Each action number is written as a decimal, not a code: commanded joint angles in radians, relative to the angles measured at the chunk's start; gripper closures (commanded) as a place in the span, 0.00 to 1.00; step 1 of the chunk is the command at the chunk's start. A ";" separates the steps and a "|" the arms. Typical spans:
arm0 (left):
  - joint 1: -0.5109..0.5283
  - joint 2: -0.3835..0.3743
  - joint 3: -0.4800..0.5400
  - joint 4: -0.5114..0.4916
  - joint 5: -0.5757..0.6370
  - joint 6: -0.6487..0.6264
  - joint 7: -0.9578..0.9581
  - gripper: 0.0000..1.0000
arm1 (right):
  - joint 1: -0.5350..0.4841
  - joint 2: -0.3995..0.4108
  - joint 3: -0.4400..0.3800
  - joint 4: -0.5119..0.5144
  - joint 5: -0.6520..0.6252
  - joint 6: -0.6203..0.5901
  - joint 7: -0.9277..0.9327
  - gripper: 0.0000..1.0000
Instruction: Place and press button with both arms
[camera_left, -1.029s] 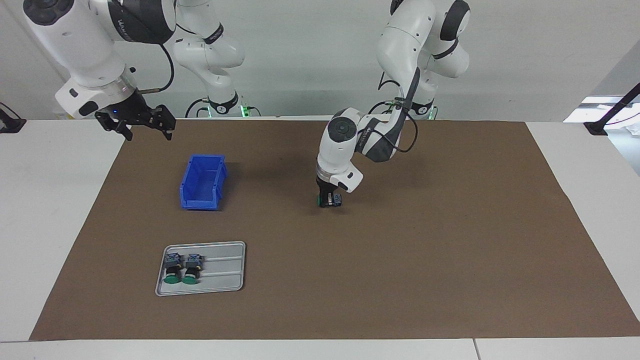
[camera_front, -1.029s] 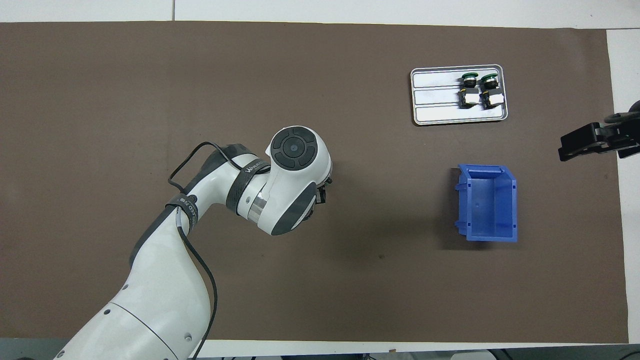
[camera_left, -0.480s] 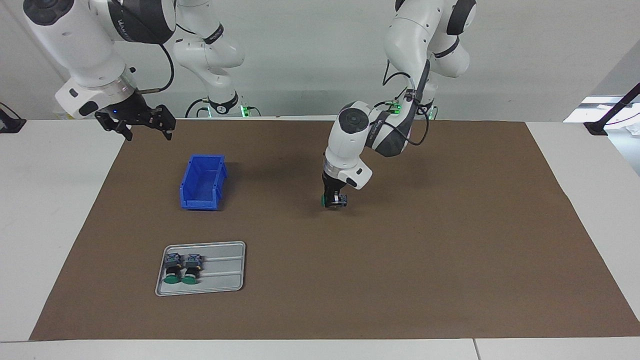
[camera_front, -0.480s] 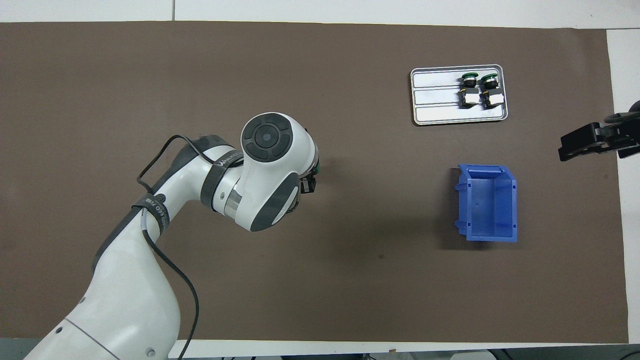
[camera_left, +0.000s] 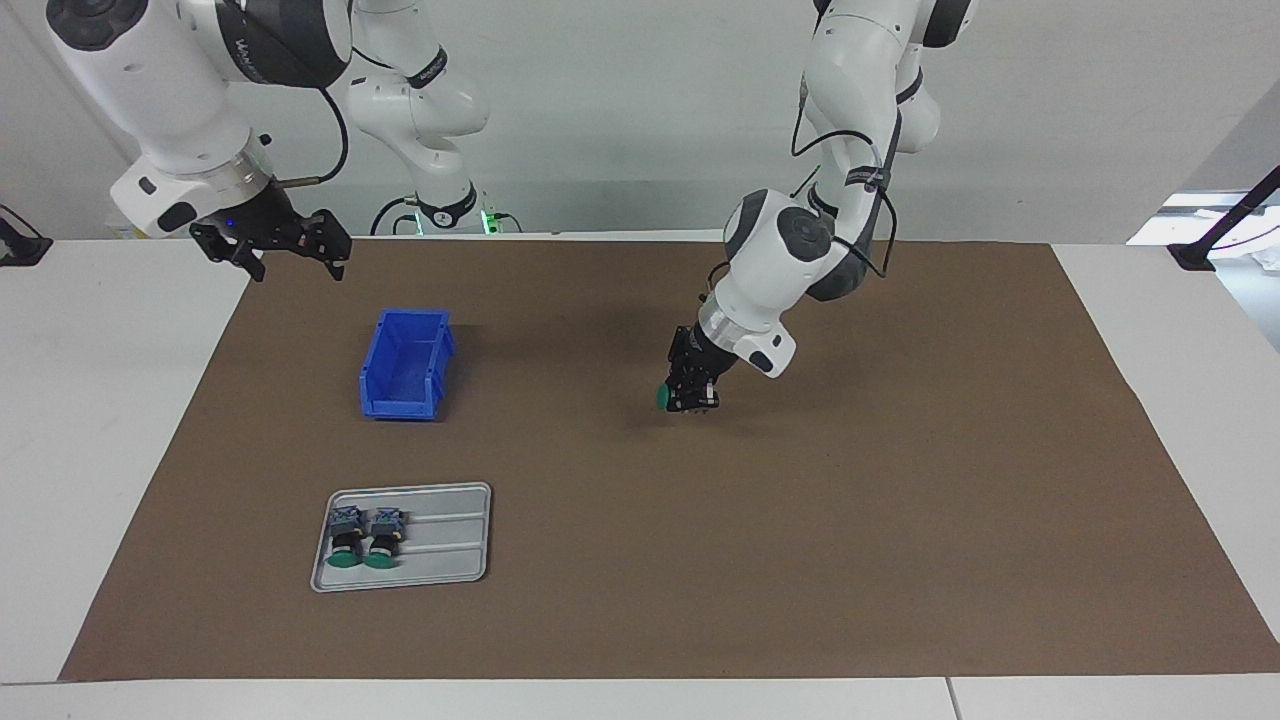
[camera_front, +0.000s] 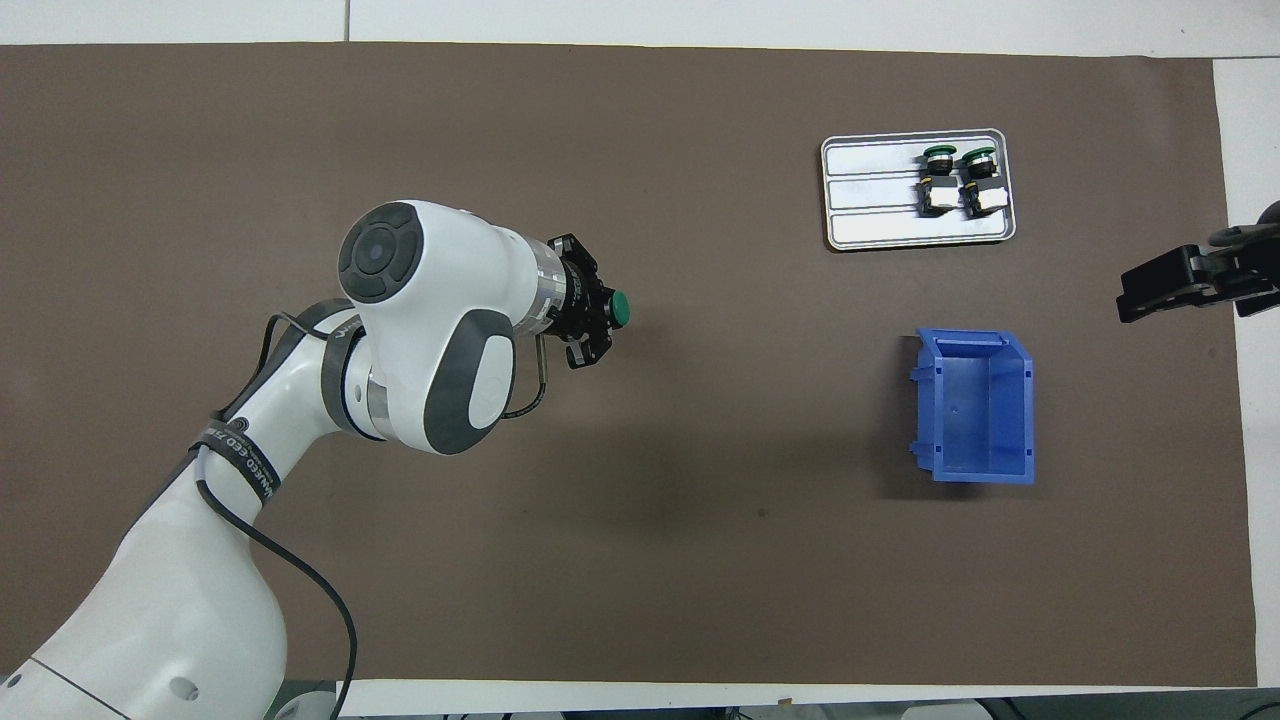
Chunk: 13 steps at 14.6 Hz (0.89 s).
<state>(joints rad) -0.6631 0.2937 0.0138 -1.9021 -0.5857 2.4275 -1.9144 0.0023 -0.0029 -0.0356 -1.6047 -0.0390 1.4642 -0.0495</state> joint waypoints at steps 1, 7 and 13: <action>0.000 -0.030 -0.003 -0.058 -0.095 0.064 0.046 0.85 | -0.007 -0.025 0.000 -0.027 0.022 0.001 -0.018 0.00; 0.030 -0.048 -0.003 -0.106 -0.409 0.104 0.321 0.85 | -0.007 -0.025 0.000 -0.027 0.022 0.001 -0.018 0.00; 0.086 -0.070 -0.003 -0.172 -0.663 -0.017 0.694 0.89 | -0.007 -0.025 0.000 -0.027 0.022 0.001 -0.018 0.00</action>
<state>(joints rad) -0.6028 0.2627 0.0146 -2.0315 -1.2089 2.4687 -1.3150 0.0023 -0.0031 -0.0356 -1.6047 -0.0390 1.4642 -0.0495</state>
